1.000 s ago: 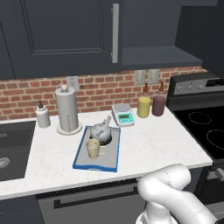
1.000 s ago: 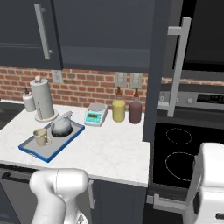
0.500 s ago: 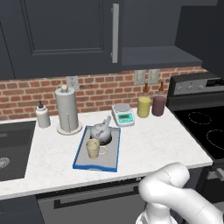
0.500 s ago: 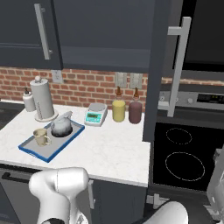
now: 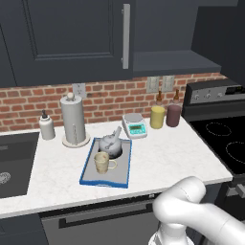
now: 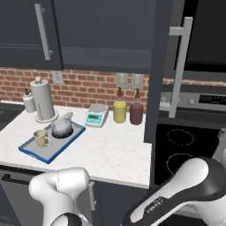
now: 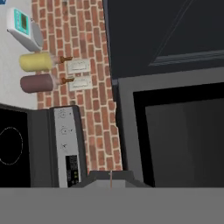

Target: Pick the kettle from the counter and place it on the tray. Then pick the mug from the cabinet and place it on the tray. Then close the cabinet doors.

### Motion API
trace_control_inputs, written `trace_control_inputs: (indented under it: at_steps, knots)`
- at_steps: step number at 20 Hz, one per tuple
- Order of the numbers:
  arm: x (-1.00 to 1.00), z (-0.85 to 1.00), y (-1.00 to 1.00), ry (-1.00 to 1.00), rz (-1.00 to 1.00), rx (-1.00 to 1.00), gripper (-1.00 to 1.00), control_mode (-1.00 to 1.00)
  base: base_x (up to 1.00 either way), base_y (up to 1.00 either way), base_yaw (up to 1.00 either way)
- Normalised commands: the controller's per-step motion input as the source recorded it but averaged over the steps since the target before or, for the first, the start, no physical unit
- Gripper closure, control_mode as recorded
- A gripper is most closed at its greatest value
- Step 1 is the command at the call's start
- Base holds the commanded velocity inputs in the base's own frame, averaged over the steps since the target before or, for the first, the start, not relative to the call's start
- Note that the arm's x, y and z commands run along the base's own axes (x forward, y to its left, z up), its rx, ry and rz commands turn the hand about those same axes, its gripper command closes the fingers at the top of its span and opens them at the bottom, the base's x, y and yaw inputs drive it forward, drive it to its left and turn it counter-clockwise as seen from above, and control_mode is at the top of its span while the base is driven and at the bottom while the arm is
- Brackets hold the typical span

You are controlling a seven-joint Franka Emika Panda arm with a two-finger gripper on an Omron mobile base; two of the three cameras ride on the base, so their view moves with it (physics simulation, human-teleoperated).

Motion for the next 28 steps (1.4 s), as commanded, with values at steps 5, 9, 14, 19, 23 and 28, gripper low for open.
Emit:
trace_control_inputs:
  at_steps: [5, 9, 14, 19, 23, 28]
  knots:
    - [0.99, -0.04, -0.04, 0.0, 0.06, 0.11, 1.0, -1.0, 0.0, 0.0, 0.0]
    - [0.88, 0.0, 0.0, 0.0, 0.1, 0.09, 1.0, -1.0, 0.0, 0.0, 0.0]
    - [0.74, 0.0, 0.0, 0.0, 0.13, 0.08, 1.0, -1.0, 0.0, 0.0, 0.0]
    - [0.13, 0.11, 0.0, 0.0, 0.08, 0.04, 1.0, -1.0, 0.0, 0.0, 0.0]
    - [-0.4, 0.28, 0.28, -0.08, 0.12, 0.0, 1.0, -1.0, 0.0, 0.0, 0.0]
    - [-0.64, 0.53, 0.65, -0.14, 0.18, 0.0, 1.0, -1.0, 0.0, 0.0, 0.0]
